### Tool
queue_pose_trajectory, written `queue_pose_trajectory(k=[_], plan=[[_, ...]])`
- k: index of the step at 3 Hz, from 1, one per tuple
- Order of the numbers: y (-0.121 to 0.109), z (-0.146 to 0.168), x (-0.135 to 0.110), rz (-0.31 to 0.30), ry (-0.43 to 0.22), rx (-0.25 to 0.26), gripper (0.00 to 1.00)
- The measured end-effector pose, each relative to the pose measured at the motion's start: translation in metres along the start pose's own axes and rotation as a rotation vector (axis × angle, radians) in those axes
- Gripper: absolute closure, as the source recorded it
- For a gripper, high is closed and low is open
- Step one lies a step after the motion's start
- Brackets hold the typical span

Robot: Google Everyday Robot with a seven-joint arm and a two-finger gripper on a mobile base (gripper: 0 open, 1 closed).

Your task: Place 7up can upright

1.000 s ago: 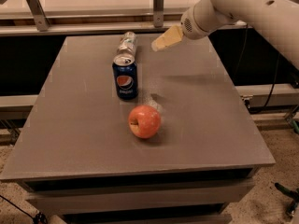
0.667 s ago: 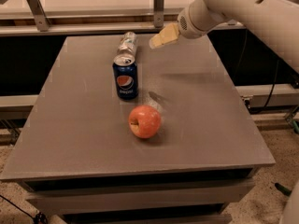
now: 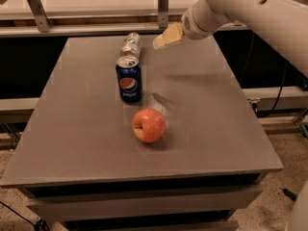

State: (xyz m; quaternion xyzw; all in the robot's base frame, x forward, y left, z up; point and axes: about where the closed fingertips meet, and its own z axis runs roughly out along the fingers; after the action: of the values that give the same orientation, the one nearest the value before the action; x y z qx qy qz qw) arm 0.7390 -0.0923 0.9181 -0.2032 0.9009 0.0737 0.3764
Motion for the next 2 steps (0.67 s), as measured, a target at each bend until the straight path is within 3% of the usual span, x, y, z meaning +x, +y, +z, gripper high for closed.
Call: queue_pose_trajectory(k=[2], plan=[[-0.0121,-0.0008,-0.0091,0.084,0.022,0.238,0.00]])
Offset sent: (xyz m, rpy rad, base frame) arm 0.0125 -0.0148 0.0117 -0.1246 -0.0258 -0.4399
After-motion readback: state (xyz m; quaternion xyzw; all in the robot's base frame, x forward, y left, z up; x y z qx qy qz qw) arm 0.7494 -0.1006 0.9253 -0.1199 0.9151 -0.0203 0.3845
